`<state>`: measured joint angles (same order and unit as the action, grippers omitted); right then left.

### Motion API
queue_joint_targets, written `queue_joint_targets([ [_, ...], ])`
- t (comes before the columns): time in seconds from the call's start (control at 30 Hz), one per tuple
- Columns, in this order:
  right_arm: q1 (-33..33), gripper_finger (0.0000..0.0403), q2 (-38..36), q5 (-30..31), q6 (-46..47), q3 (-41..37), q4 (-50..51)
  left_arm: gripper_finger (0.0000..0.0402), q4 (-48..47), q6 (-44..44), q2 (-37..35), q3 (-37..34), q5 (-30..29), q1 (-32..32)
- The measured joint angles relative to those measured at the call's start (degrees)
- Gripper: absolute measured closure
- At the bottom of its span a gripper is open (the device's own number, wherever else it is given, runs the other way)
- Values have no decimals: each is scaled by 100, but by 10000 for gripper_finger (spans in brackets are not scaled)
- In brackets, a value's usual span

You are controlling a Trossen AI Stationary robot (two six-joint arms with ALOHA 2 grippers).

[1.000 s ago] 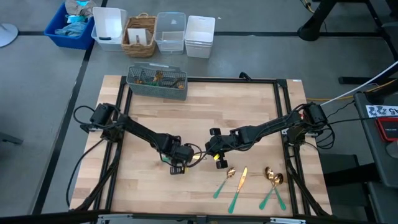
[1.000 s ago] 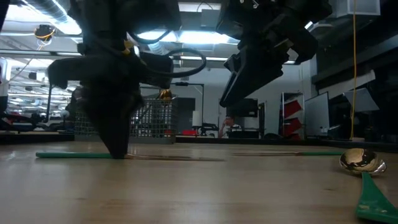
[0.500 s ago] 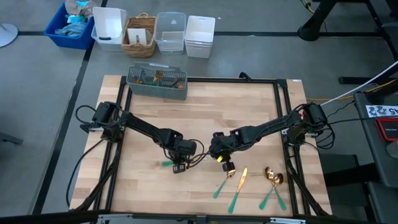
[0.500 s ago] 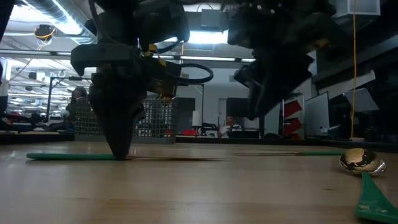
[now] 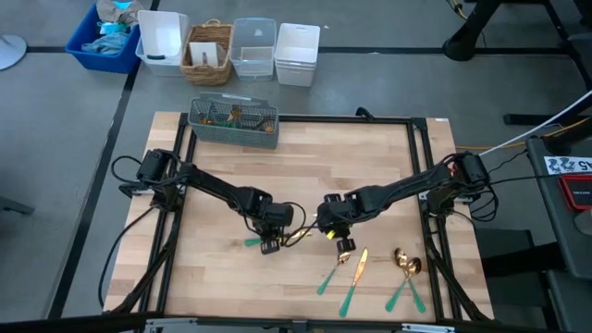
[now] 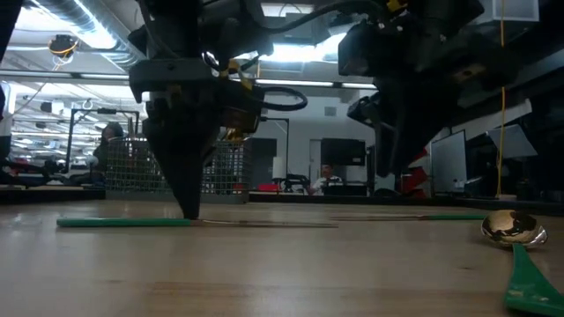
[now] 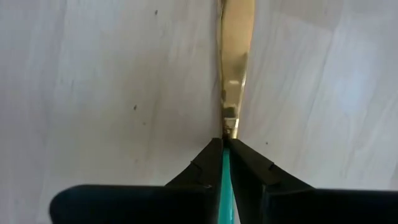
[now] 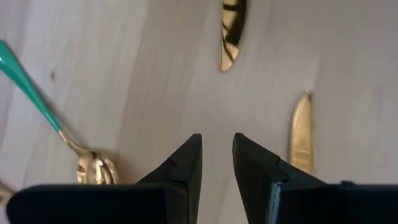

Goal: Sort silverware
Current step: Put the green knife into the gray silverware basket

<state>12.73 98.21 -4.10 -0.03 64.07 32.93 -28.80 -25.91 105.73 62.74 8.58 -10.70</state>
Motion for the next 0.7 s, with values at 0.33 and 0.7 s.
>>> queue_joint_targets([
  [0.33, 0, 310, -135, 171, -2, 0, -43, 385, 32, -90, -4, 9, 2, -17],
  [0.7, 0, 310, 148, 107, 269, 0, -590, 284, 99, 249, 2, 11, -536, -249],
])
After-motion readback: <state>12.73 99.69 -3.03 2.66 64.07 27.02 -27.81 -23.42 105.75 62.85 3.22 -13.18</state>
